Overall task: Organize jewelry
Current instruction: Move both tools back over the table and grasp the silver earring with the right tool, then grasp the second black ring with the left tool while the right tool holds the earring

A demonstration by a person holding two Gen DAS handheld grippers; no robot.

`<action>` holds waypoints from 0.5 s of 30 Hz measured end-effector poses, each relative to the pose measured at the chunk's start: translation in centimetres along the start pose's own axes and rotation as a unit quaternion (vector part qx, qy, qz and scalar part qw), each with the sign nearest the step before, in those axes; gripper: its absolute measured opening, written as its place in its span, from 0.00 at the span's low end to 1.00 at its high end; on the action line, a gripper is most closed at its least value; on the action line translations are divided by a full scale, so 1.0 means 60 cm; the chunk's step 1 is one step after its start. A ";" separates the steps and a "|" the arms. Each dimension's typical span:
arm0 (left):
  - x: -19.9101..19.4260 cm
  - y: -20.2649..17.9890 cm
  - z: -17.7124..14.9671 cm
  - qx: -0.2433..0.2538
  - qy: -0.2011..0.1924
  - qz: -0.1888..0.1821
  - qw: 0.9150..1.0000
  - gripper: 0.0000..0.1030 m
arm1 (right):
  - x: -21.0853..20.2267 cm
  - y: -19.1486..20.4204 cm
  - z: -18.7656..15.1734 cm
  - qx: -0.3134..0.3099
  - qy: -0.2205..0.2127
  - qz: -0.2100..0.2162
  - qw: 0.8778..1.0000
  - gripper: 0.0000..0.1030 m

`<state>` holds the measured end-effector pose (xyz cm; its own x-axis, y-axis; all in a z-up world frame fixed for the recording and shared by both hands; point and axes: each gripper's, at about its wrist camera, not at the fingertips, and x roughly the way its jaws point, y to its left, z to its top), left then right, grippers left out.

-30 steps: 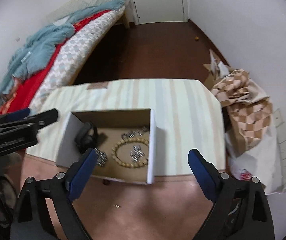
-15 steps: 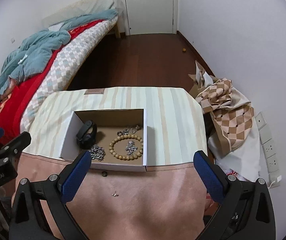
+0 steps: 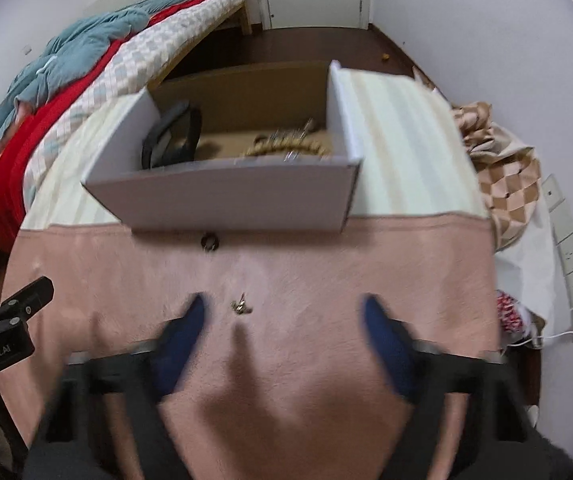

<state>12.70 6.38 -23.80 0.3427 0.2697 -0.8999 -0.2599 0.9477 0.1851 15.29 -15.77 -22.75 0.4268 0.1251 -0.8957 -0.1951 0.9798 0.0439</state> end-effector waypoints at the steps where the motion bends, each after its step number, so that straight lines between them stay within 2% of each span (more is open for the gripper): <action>1: 0.005 0.003 0.000 0.000 0.002 0.001 1.000 0.99 | 0.007 0.002 -0.004 -0.001 0.000 0.002 1.000 0.49; 4: 0.019 0.011 -0.007 0.000 0.006 0.004 1.000 0.99 | 0.021 0.014 -0.014 -0.007 -0.012 0.013 1.000 0.36; 6: 0.027 0.011 -0.014 0.002 0.010 0.007 1.000 0.99 | 0.028 0.026 -0.016 -0.017 -0.013 0.013 1.000 0.32; 8: 0.037 0.011 -0.017 0.003 0.016 0.009 1.000 0.99 | 0.029 0.038 -0.019 -0.035 -0.024 0.004 0.999 0.21; 9: 0.038 0.010 -0.018 0.004 0.016 0.009 1.000 0.99 | 0.029 0.043 -0.021 -0.044 -0.027 0.001 0.999 0.12; 12: 0.032 -0.002 -0.011 0.006 0.010 0.002 1.000 0.99 | 0.025 0.039 -0.022 -0.036 -0.032 0.013 0.999 0.12; 15: 0.019 -0.036 0.003 0.009 0.000 -0.022 1.000 0.99 | 0.007 0.008 -0.022 -0.001 -0.040 0.025 0.999 0.12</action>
<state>13.80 4.67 -25.14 0.3529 0.2266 -0.9078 -0.2275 0.9619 0.1517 14.20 -15.47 -23.69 0.4850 0.1857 -0.8546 -0.2190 0.9718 0.0868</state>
